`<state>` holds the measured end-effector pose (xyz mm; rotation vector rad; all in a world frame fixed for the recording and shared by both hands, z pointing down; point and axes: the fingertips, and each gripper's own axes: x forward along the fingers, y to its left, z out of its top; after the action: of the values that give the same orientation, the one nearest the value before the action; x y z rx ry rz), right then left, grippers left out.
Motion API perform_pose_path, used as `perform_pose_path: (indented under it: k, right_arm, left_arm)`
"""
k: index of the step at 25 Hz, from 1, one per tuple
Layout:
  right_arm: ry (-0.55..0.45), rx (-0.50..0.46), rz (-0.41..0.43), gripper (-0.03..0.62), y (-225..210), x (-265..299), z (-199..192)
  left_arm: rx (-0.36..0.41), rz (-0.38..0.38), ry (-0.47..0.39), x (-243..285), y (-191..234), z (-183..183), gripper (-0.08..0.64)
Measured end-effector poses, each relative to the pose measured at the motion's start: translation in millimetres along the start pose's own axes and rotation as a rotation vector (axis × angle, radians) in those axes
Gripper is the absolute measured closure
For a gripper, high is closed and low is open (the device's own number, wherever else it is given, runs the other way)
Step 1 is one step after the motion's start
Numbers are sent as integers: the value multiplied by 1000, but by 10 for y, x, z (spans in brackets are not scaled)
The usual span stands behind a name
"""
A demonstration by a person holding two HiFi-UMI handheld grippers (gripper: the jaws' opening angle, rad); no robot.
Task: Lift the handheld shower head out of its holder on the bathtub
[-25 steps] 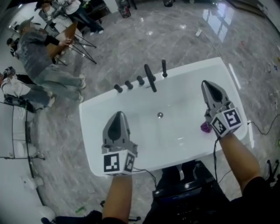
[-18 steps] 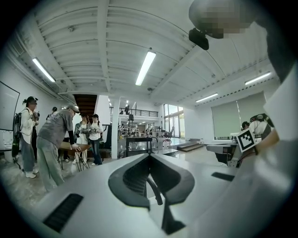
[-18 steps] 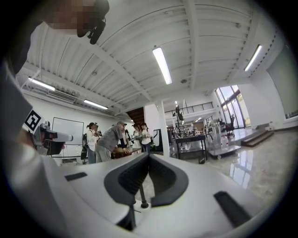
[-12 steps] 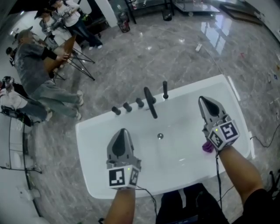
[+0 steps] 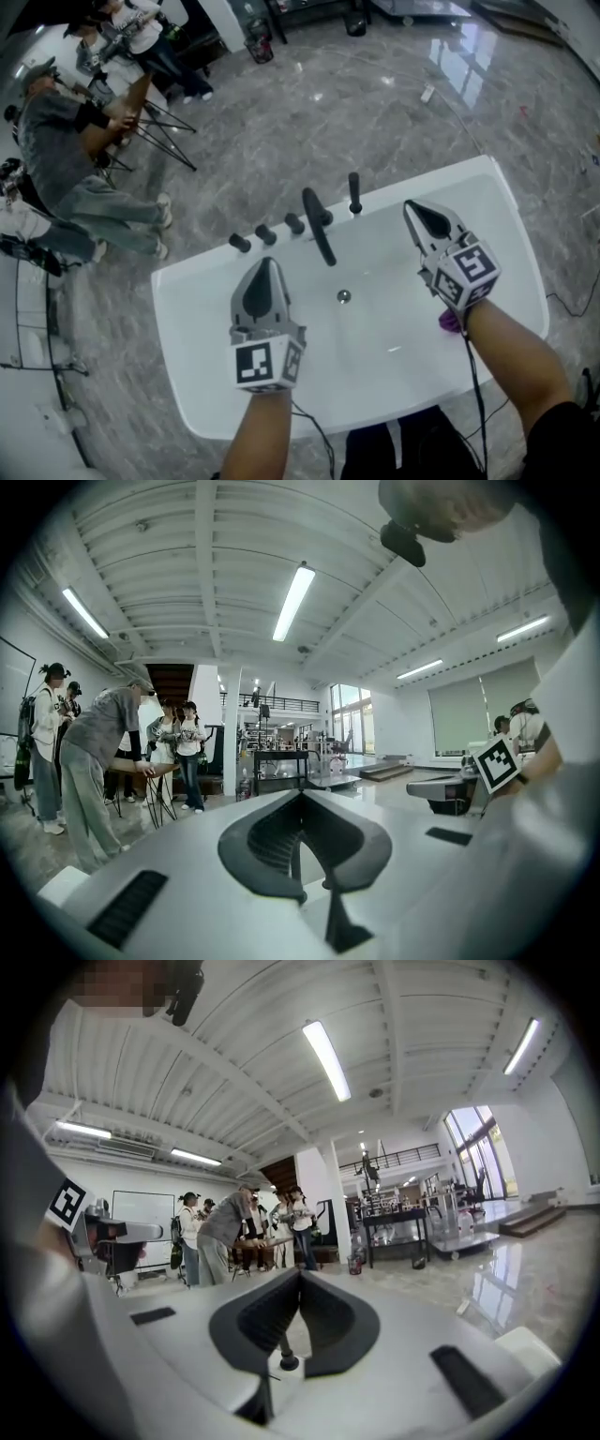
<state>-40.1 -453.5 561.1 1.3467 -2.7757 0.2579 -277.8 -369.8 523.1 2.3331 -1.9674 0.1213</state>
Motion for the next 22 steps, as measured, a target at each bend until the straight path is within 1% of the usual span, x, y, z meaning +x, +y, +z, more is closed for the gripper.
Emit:
perform_pose_path:
  k: [3, 6, 9, 13, 19, 22]
  right_arm:
    - [9, 30, -17, 588, -177, 274, -233]
    - [26, 9, -34, 588, -341, 493, -429]
    - [55, -14, -33, 588, -453, 677, -604]
    - [65, 26, -29, 588, -570, 949, -814]
    - [101, 34, 10, 588, -541, 1288, -1202]
    - [117, -5, 46, 588, -501, 1399, -1370]
  left_arm:
    - [20, 5, -10, 225, 70, -140, 551]
    - [35, 3, -3, 364, 68, -307, 551]
    - [18, 18, 4, 420, 99, -448, 551]
    - [36, 18, 3, 562, 159, -672, 551]
    - [24, 55, 35, 722, 316, -1054, 551]
    - [23, 54, 48, 670, 314, -1142, 551]
